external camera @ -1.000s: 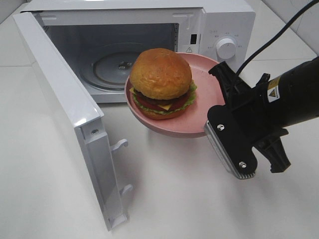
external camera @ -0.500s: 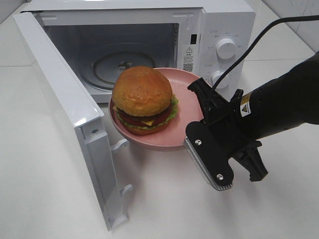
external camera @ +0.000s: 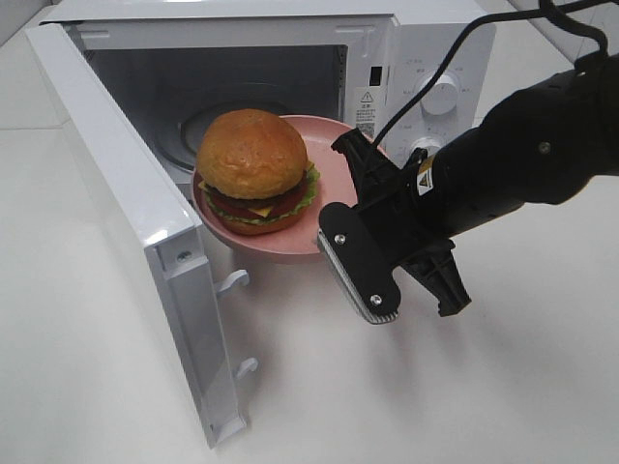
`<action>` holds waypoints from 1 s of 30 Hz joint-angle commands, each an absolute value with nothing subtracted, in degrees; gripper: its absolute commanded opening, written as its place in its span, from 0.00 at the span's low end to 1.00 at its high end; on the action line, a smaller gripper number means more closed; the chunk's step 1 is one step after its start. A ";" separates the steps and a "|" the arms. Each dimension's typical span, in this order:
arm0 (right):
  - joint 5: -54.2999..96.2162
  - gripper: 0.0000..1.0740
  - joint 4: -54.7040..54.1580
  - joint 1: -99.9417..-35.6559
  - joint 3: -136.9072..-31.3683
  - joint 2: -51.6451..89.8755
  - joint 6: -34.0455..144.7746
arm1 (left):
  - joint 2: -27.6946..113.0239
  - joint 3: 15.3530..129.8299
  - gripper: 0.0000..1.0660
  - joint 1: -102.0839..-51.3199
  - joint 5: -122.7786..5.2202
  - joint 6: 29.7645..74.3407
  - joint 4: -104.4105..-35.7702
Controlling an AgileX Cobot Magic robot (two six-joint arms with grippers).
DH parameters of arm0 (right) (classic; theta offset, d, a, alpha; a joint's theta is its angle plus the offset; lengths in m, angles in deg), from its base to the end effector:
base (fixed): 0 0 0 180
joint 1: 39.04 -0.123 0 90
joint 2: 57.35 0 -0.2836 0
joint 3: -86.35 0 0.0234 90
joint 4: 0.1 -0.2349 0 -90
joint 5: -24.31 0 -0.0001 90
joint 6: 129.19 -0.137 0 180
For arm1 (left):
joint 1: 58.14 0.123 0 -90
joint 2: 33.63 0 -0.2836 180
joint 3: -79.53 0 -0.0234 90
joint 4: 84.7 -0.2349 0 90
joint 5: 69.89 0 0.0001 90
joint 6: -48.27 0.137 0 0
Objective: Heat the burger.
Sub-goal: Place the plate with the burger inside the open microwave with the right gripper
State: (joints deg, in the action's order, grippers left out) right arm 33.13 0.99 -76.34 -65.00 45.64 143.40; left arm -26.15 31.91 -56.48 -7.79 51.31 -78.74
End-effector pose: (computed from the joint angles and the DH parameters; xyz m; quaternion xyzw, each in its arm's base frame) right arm 0.2723 0.2069 0.1550 -0.8560 0.3909 -0.1610 0.2975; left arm 0.0199 -0.0120 0.2513 0.0134 0.8523 -0.0305 0.5220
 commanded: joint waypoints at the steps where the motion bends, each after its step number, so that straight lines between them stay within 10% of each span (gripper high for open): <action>1: 29.58 0.03 -0.10 -76.45 -68.27 46.85 143.34 | -26.38 31.91 0.94 -56.25 -8.65 51.02 -78.23; 30: 29.87 0.04 -1.08 -76.45 -82.65 59.74 142.88 | -26.38 31.91 0.94 -56.25 -8.65 51.02 -78.23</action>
